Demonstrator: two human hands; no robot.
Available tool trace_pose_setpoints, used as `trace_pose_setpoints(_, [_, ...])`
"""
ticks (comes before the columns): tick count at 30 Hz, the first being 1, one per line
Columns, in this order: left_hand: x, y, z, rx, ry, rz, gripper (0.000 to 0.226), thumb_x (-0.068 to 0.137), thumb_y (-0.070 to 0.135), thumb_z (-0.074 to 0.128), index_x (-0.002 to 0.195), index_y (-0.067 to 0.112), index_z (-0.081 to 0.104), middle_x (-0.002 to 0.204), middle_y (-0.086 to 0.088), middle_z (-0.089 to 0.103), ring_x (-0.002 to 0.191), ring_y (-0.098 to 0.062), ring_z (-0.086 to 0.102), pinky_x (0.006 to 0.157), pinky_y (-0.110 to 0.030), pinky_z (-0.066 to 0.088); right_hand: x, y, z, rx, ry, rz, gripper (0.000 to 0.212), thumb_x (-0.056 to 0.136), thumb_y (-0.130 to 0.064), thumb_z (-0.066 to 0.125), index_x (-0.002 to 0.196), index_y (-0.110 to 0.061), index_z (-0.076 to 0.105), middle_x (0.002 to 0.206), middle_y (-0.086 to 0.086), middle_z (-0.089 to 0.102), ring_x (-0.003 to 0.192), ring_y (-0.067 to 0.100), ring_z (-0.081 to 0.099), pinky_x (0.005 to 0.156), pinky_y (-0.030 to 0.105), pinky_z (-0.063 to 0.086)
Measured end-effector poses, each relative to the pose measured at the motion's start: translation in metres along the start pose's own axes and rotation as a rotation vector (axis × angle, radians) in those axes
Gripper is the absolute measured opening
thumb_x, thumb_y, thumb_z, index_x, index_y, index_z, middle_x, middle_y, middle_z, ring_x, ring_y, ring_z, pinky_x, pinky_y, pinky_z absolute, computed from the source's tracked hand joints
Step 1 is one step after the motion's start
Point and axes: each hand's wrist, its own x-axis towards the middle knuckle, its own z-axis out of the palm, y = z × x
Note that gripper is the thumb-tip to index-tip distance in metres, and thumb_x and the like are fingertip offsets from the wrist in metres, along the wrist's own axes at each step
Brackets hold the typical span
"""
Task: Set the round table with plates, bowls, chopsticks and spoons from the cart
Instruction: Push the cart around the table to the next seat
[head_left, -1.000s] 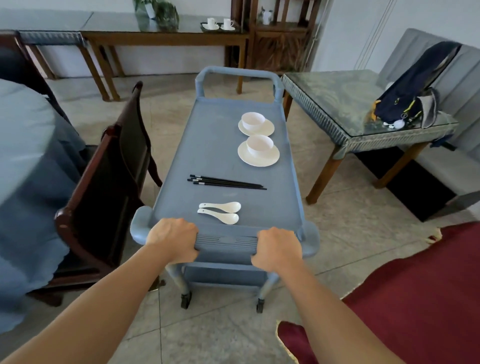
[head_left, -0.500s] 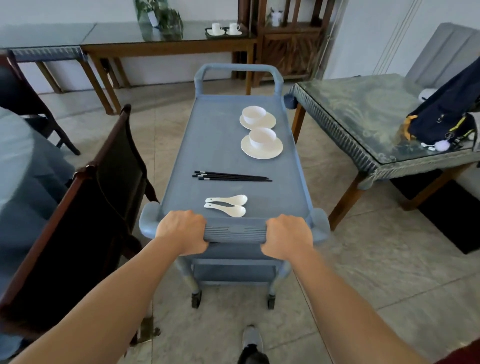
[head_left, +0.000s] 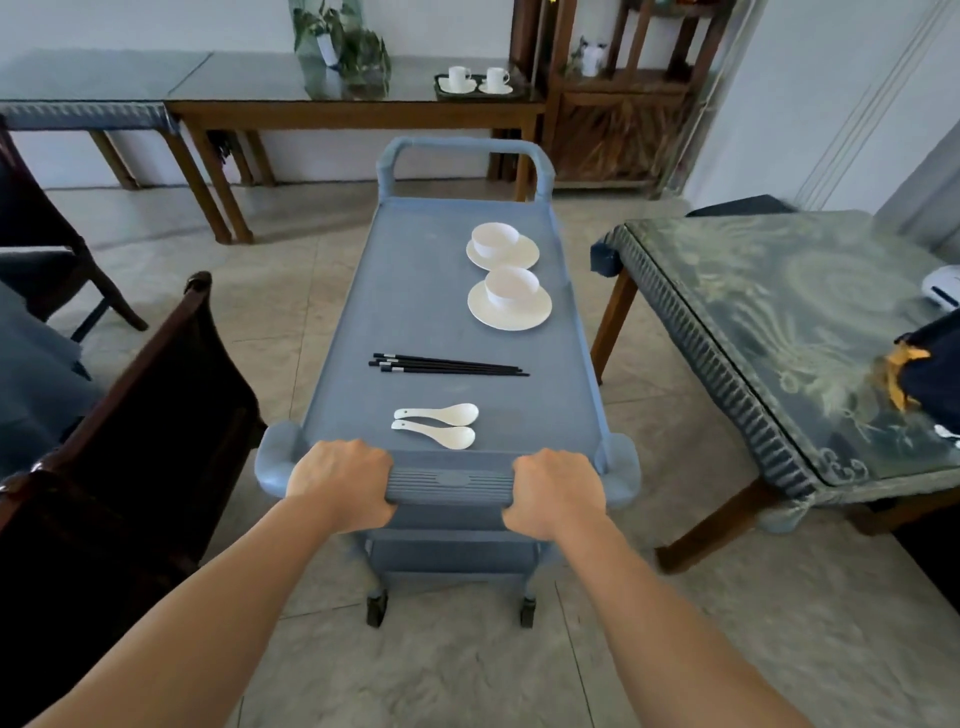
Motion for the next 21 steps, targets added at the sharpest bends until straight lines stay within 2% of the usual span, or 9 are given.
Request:
trace_pose_setpoints(2, [0.033, -0.006, -0.003, -0.008, 0.008, -0.019, 0.026, 0.063, 0.052, 0.043, 0.07, 0.028, 0.048, 0.072, 0.005, 0.062, 0.065, -0.023, 0.061, 0.055, -0.03, 0.035, 0.034, 0.015, -0.005, 0.007, -0.004, -0.004, 0.024, 0.064, -0.045, 0.058, 0.07, -0.023, 0.054, 0.064, -0.003, 0.053, 0.056, 0.021, 0.05, 0.052, 0.029, 0.041])
trace_pose_setpoints(4, [0.068, -0.013, -0.006, -0.011, 0.014, -0.033, 0.025, 0.062, 0.051, 0.043, 0.07, 0.028, 0.049, 0.075, 0.003, 0.065, 0.07, -0.024, 0.065, 0.056, -0.03, 0.036, 0.069, 0.029, -0.011, 0.006, -0.007, -0.013, 0.023, 0.064, -0.045, 0.058, 0.07, -0.023, 0.054, 0.065, -0.003, 0.054, 0.058, 0.022, 0.052, 0.053, 0.03, 0.043])
trace_pose_setpoints(14, [0.241, -0.052, -0.032, -0.022, -0.009, -0.086, 0.027, 0.063, 0.052, 0.039, 0.072, 0.029, 0.049, 0.071, 0.004, 0.06, 0.065, -0.022, 0.06, 0.055, -0.03, 0.035, 0.25, 0.096, -0.04, -0.011, -0.018, -0.07, 0.022, 0.065, -0.043, 0.059, 0.074, -0.023, 0.058, 0.063, -0.004, 0.052, 0.056, 0.022, 0.051, 0.052, 0.03, 0.04])
trace_pose_setpoints(18, [0.303, -0.064, -0.042, -0.035, -0.013, -0.124, 0.028, 0.062, 0.053, 0.039, 0.072, 0.029, 0.049, 0.076, 0.003, 0.065, 0.069, -0.022, 0.064, 0.056, -0.031, 0.036, 0.316, 0.123, -0.05, 0.0, -0.024, -0.107, 0.021, 0.065, -0.043, 0.059, 0.074, -0.024, 0.056, 0.066, -0.004, 0.053, 0.057, 0.023, 0.05, 0.053, 0.03, 0.039])
trace_pose_setpoints(21, [0.34, -0.071, -0.05, -0.052, -0.038, -0.161, 0.026, 0.062, 0.051, 0.044, 0.073, 0.029, 0.051, 0.068, 0.005, 0.058, 0.062, -0.021, 0.057, 0.055, -0.03, 0.036, 0.358, 0.14, -0.055, -0.006, -0.023, -0.137, 0.022, 0.064, -0.043, 0.058, 0.07, -0.023, 0.052, 0.064, -0.004, 0.048, 0.058, 0.025, 0.048, 0.055, 0.031, 0.038])
